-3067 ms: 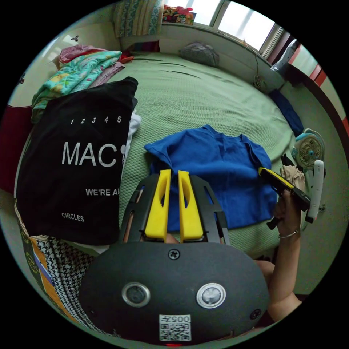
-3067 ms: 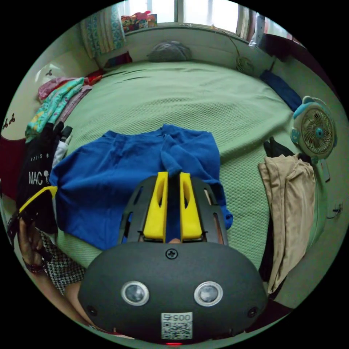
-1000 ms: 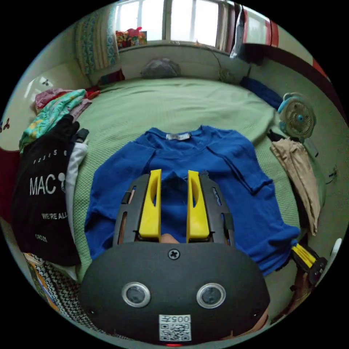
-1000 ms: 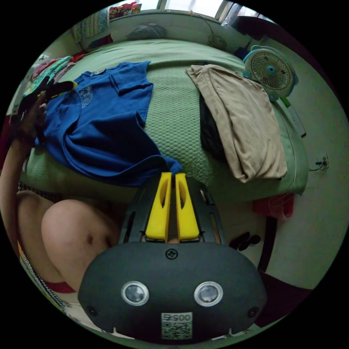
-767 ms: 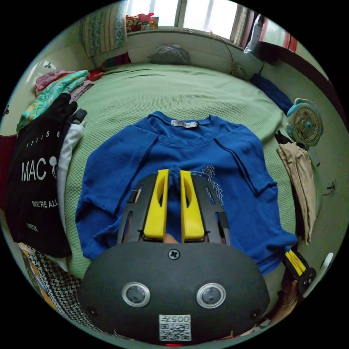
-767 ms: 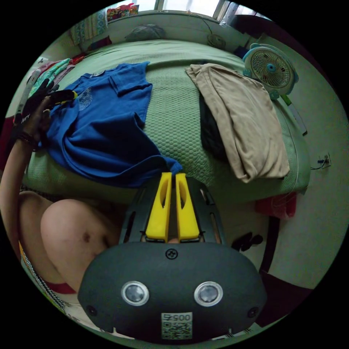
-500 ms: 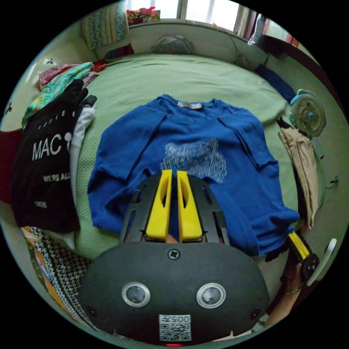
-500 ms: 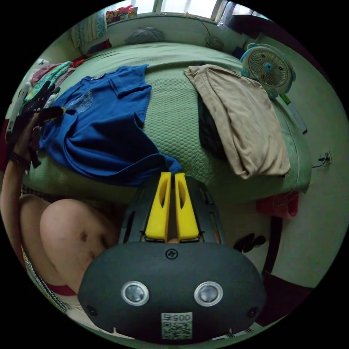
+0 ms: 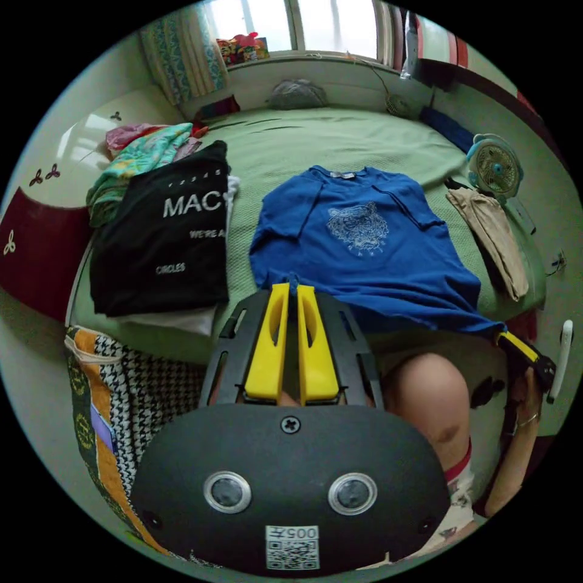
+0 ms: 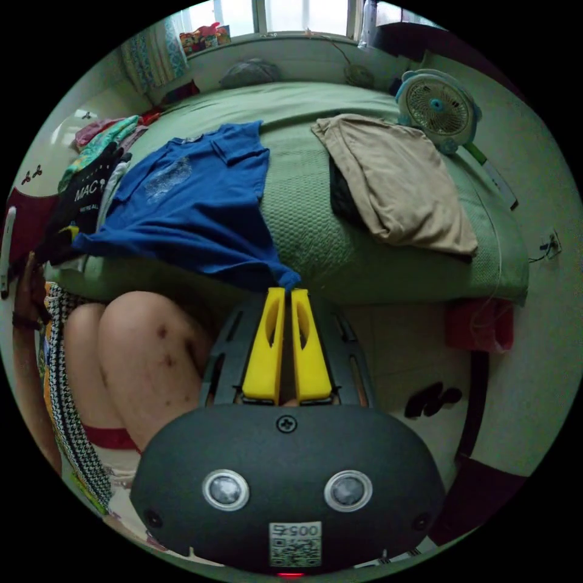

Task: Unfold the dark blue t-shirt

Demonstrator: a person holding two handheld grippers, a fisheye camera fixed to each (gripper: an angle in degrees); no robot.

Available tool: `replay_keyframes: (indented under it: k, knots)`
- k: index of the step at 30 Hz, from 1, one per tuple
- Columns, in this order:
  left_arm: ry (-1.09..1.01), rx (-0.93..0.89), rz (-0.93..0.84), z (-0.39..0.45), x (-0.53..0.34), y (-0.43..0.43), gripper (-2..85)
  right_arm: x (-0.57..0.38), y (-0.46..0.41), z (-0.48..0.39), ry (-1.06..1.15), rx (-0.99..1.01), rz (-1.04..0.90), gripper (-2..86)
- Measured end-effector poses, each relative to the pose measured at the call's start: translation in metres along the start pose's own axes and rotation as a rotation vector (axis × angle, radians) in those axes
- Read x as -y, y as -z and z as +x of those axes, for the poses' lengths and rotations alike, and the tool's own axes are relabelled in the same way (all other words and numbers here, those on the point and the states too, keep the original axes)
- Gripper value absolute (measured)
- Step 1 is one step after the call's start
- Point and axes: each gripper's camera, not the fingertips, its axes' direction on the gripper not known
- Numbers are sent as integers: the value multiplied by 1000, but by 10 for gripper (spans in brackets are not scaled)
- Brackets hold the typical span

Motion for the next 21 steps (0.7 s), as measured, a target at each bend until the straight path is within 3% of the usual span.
replay_keyframes:
  k: [10, 14, 18, 21]
  knots:
    - [103, -146, 41, -55, -90, 71, 36, -33, 90, 9, 100, 168, 152, -15]
    - [132, -206, -52, -69, -116, 65, 42, -45, 91, 8, 118, 135, 123, -14]
    - [224, -102, -177, -84, -131, 41, 38, -44, 63, 7, 98, 31, -29, -6]
    - [212, -36, -156, -87, -124, 40, 35, -35, 60, 9, 77, 55, -28, 8]
